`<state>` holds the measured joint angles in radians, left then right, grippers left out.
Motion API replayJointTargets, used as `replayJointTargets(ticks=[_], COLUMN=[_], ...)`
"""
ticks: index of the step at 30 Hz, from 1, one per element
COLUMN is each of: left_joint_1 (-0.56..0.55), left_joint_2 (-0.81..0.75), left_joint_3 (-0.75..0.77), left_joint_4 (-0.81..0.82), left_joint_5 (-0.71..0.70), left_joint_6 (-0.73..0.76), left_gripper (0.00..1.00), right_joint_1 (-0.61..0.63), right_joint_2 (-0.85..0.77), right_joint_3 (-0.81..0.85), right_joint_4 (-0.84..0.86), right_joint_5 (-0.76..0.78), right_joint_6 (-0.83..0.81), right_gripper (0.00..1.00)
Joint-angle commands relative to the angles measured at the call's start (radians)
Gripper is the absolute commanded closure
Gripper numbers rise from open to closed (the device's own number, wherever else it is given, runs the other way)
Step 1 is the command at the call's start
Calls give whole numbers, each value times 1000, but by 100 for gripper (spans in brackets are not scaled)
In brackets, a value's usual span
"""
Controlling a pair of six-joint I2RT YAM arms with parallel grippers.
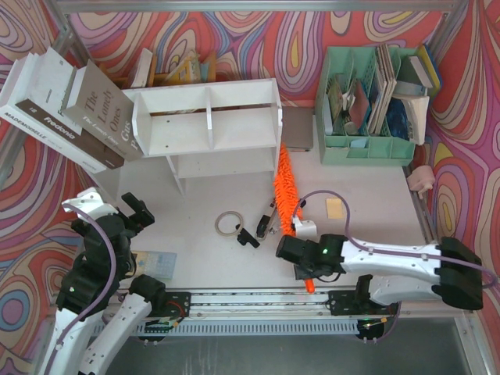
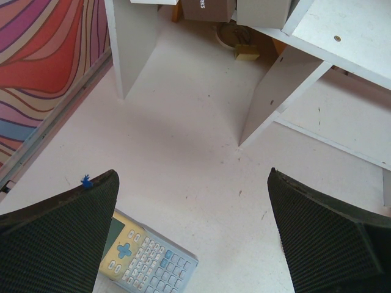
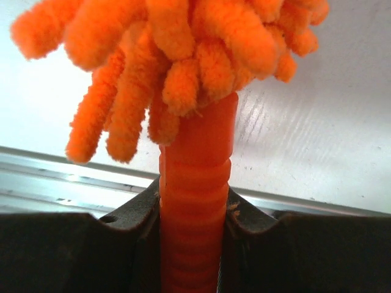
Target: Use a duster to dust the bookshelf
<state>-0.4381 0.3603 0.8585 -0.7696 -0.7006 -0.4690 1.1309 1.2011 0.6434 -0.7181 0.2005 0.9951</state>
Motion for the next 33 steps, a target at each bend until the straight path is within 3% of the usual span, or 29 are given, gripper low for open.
replayJointTargets(ticks=[1, 10, 22, 33], left_joint_1=[-4, -2, -4, -4], left_joint_2=[-8, -4, -1, 9], left_joint_3=[16, 16, 16, 16], left_joint_4=[-14, -13, -13, -13], left_joint_5=[-10, -8, -10, -11], left_joint_6=[-10, -9, -10, -7], left_gripper=[2, 2, 2, 2], right_joint_1=[9, 9, 9, 9], right_joint_2=[-130, -231, -188, -311], right_joint_3=[124, 169, -25, 80], right_joint_4=[-62, -115, 18, -142], right_joint_5=[132, 181, 83, 250], right_joint_6=[-84, -77, -20, 18], right_gripper=[100, 100, 100, 100])
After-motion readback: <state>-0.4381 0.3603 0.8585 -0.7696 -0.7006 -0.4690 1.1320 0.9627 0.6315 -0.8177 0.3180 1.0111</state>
